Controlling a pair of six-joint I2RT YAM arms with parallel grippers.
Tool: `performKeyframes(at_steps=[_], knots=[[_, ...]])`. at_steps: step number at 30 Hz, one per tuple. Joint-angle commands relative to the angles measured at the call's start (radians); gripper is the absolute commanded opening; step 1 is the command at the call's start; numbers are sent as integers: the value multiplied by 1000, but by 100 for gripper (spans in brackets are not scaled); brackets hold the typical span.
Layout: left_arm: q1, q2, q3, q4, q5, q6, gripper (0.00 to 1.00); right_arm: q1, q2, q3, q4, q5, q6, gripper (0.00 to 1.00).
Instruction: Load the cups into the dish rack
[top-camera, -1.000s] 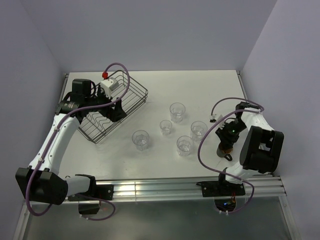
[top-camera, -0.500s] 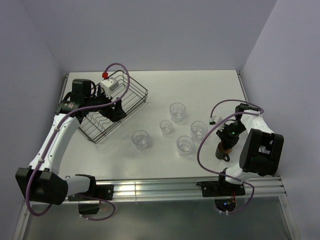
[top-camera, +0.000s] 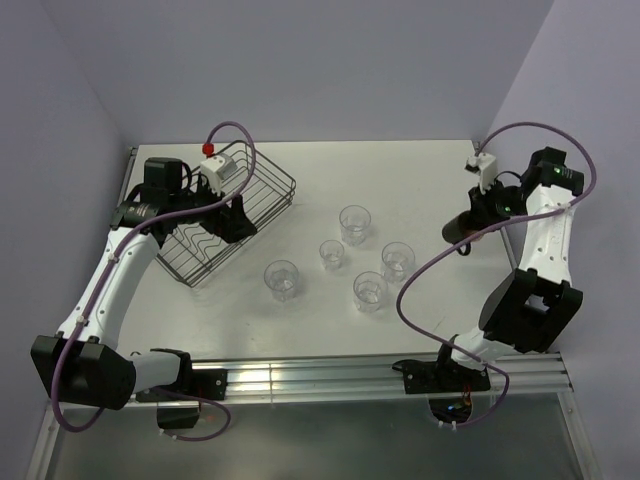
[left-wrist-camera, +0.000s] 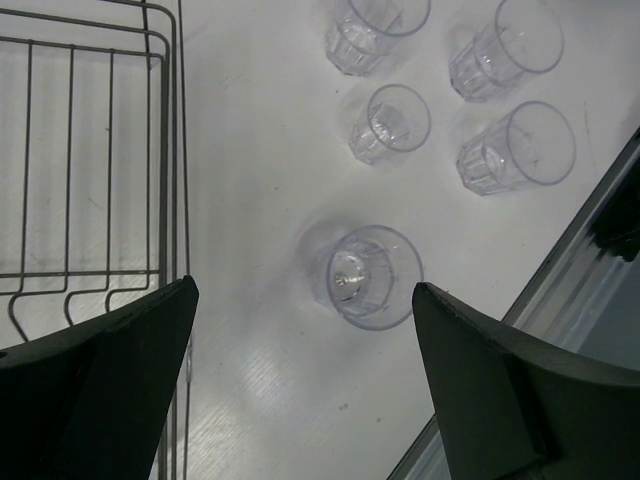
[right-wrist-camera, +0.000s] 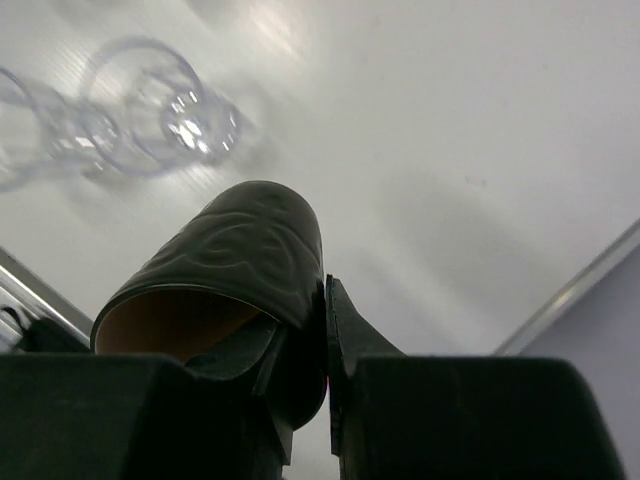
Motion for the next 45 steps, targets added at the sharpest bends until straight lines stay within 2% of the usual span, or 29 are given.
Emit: performKeyframes(at_steps=[1, 6, 8, 10, 11, 12, 14, 15, 17, 18, 19, 21, 22, 23, 24, 26, 27, 28, 30, 31, 37, 40, 45], knots=[[0, -27, 38, 72, 88, -78, 97, 14, -14, 86, -176, -231, 144, 0], [22, -104, -31, 185, 173, -152, 95, 29, 15, 172, -172, -470, 347, 0], [36, -128, -57, 259, 229, -236, 94, 41, 11, 184, -152, -539, 422, 0], [39, -147, -79, 282, 268, -293, 93, 75, -27, 172, -24, -601, 527, 0], [39, -147, -79, 289, 306, -313, 93, 92, -50, 158, 51, -601, 669, 0], [39, -145, -71, 286, 324, -330, 93, 113, -78, 114, 221, -593, 748, 0], [49, -144, -64, 302, 370, -397, 93, 189, -170, 63, 390, -540, 930, 0], [60, -152, -74, 325, 384, -431, 93, 217, -201, 22, 534, -515, 974, 0], [117, -176, -111, 416, 421, -601, 93, 288, -273, -13, 671, -442, 1099, 0], [141, -222, -187, 619, 441, -688, 93, 306, -288, -38, 793, -423, 1144, 0], [183, -245, -227, 732, 435, -861, 94, 322, -299, -49, 849, -411, 1181, 0], [211, -302, -316, 984, 376, -989, 96, 368, -325, -84, 1035, -357, 1297, 0], [209, -311, -330, 1027, 362, -1049, 96, 379, -334, -105, 1108, -350, 1343, 0], [205, -314, -341, 1068, 355, -1082, 97, 391, -342, -130, 1205, -342, 1465, 0], [200, -305, -362, 1154, 368, -1155, 96, 412, -362, -192, 1403, -328, 1538, 0], [189, -285, -370, 1222, 389, -1229, 95, 441, -377, -240, 1558, -281, 1655, 0], [186, -265, -381, 1265, 400, -1269, 94, 510, -380, -257, 1628, -226, 1660, 0], [178, -261, -387, 1353, 414, -1348, 94, 541, -377, -256, 1644, -201, 1655, 0], [178, -247, -395, 1424, 411, -1433, 95, 602, -365, -233, 1655, -138, 1628, 0], [134, -244, -395, 1457, 403, -1447, 95, 654, -353, -227, 1660, -120, 1622, 0], [40, -247, -387, 1446, 368, -1482, 92, 809, -307, -188, 1681, -18, 1542, 0], [10, -228, -387, 1492, 369, -1533, 92, 874, -288, -161, 1674, 17, 1490, 0], [-44, -202, -355, 1511, 337, -1534, 90, 946, -230, -87, 1663, 68, 1477, 0]])
